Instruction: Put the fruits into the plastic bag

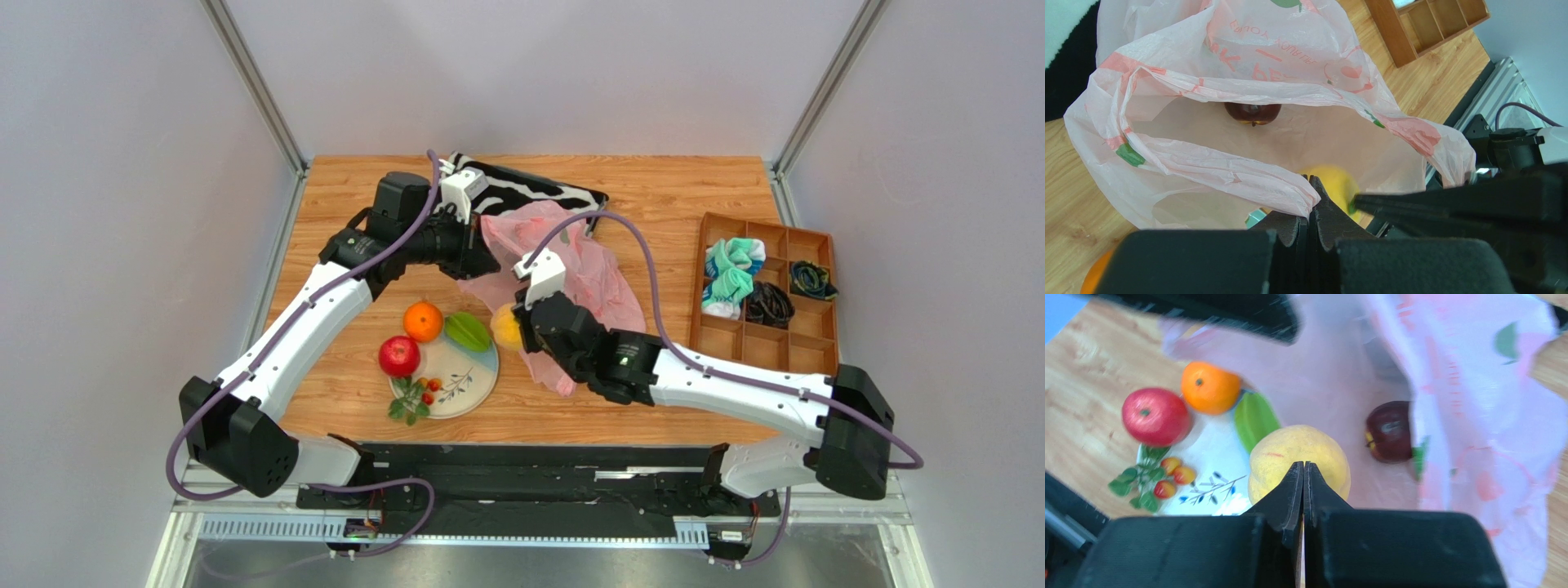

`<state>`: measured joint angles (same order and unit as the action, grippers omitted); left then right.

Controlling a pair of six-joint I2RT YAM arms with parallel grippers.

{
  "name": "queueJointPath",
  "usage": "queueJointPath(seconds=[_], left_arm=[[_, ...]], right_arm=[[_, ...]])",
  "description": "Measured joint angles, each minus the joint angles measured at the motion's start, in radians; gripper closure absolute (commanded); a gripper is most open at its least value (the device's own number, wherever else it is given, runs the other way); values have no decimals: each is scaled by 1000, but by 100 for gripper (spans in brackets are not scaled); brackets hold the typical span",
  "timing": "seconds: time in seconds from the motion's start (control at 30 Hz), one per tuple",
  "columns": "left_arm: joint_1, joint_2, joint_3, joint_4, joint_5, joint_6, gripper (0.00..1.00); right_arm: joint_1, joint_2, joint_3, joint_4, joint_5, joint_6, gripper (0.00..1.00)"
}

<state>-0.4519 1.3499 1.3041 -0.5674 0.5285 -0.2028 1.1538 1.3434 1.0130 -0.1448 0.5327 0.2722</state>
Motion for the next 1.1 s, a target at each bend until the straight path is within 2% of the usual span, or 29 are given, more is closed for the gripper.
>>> queueJointPath(seconds=[0.23, 0.47, 1.1], left_arm=[[0, 0, 0, 0, 0, 0, 100], [0, 0, 0, 0, 0, 0, 100], [0, 0, 0, 0, 1, 0, 100]], right_arm=[[-92, -55, -21, -17, 40, -16, 100], [-108, -45, -22, -72, 131, -53, 100], [-108, 188, -21, -165, 124, 19, 100]])
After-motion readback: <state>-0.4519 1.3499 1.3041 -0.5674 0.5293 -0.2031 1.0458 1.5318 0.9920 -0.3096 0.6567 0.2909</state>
